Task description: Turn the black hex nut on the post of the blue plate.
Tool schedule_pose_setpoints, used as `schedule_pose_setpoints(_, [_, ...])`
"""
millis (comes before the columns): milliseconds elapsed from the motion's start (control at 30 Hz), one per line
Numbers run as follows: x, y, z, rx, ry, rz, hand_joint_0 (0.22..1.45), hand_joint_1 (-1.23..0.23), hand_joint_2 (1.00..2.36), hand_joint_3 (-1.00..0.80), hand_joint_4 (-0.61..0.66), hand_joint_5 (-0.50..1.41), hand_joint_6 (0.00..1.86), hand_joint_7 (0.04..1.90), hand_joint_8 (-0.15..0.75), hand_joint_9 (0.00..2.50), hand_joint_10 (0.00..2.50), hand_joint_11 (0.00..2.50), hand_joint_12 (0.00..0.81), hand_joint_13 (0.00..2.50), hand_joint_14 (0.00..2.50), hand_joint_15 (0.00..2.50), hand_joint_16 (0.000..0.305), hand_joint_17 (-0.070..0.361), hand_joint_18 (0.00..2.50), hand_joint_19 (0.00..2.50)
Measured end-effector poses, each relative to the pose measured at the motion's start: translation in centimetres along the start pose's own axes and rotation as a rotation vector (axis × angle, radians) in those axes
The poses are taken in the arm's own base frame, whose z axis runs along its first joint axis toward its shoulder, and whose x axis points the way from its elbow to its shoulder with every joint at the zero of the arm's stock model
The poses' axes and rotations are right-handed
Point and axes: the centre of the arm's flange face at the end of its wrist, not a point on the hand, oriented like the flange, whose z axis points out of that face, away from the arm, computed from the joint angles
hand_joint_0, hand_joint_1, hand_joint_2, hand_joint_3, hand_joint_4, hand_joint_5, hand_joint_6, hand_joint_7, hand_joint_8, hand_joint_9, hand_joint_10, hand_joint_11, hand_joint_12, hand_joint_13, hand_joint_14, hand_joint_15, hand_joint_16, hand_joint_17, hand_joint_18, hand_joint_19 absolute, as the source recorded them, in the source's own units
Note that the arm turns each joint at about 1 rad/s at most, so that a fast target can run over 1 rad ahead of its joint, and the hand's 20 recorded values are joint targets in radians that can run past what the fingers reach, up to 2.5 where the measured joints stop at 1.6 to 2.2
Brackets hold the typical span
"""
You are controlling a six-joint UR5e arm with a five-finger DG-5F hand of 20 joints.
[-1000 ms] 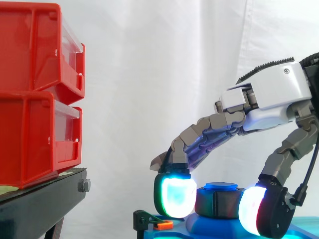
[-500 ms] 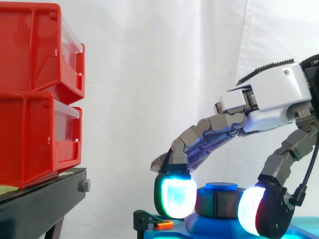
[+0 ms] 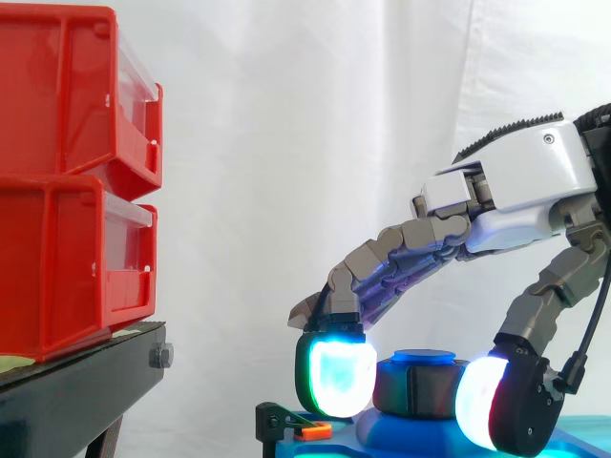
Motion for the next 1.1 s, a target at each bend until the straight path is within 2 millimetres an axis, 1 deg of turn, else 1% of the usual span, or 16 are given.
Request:
schedule_pose_setpoints(167, [0.0, 0.0, 0.0, 0.000, 0.000, 0.000, 0.51, -0.73, 1.00, -0.50, 0.22, -0.23, 0.50, 0.94, 0.178, 0.20, 0.00, 0.00, 0.237, 0.32, 0.00, 0.05, 0.028, 0.063, 0.28, 0.28])
schedule_pose_setpoints(200, [0.0, 0.0, 0.0, 0.000, 0.000, 0.000, 0.50, -0.73, 1.00, -0.50, 0.20, -0.25, 0.50, 0.91, 0.168, 0.15, 0.00, 0.00, 0.244, 0.32, 0.00, 0.05, 0.029, 0.066, 0.28, 0.27])
schedule_pose_setpoints(267, [0.0, 0.0, 0.0, 0.000, 0.000, 0.001, 0.49, -0.73, 1.00, -0.50, 0.20, -0.25, 0.50, 0.89, 0.169, 0.15, 0.00, 0.00, 0.247, 0.32, 0.00, 0.05, 0.030, 0.067, 0.28, 0.27])
schedule_pose_setpoints(300, [0.0, 0.0, 0.0, 0.000, 0.000, 0.001, 0.47, -0.72, 1.00, -0.50, 0.18, -0.27, 0.50, 0.82, 0.167, 0.12, 0.00, 0.00, 0.257, 0.32, 0.00, 0.06, 0.032, 0.073, 0.28, 0.26])
schedule_pose_setpoints(433, [-0.2, 0.1, 0.0, -0.001, -0.002, 0.002, 0.44, -0.71, 1.00, -0.50, 0.12, -0.30, 0.50, 0.71, 0.168, 0.08, 0.00, 0.00, 0.271, 0.30, 0.00, 0.05, 0.036, 0.080, 0.28, 0.26])
schedule_pose_setpoints(533, [-0.4, 0.2, 0.1, -0.002, -0.005, 0.002, 0.43, -0.70, 1.00, -0.50, 0.11, -0.30, 0.50, 0.68, 0.168, 0.07, 0.00, 0.00, 0.273, 0.28, 0.00, 0.04, 0.037, 0.083, 0.28, 0.26])
schedule_pose_setpoints(733, [-1.7, 0.9, 0.3, -0.007, -0.031, 0.002, 0.42, -0.67, 1.00, -0.50, 0.10, -0.30, 0.50, 0.65, 0.171, 0.05, 0.00, 0.00, 0.279, 0.28, 0.00, 0.04, 0.039, 0.087, 0.28, 0.26])
schedule_pose_setpoints(900, [-3.3, 1.4, 0.5, -0.013, -0.062, 0.002, 0.42, -0.65, 1.00, -0.50, 0.11, -0.30, 0.50, 0.66, 0.181, 0.05, 0.00, 0.00, 0.283, 0.27, 0.00, 0.05, 0.039, 0.087, 0.26, 0.27])
schedule_pose_setpoints(1000, [-4.2, 1.7, 0.4, -0.018, -0.065, 0.001, 0.42, -0.62, 1.00, -0.50, 0.11, -0.30, 0.50, 0.66, 0.185, 0.06, 0.00, 0.00, 0.281, 0.27, 0.00, 0.05, 0.039, 0.087, 0.24, 0.27])
schedule_pose_setpoints(1100, [-4.6, 1.9, 0.1, -0.017, -0.047, -0.002, 0.42, -0.60, 1.00, -0.50, 0.12, -0.30, 0.50, 0.66, 0.190, 0.07, 0.00, 0.00, 0.282, 0.27, 0.00, 0.05, 0.039, 0.087, 0.24, 0.27])
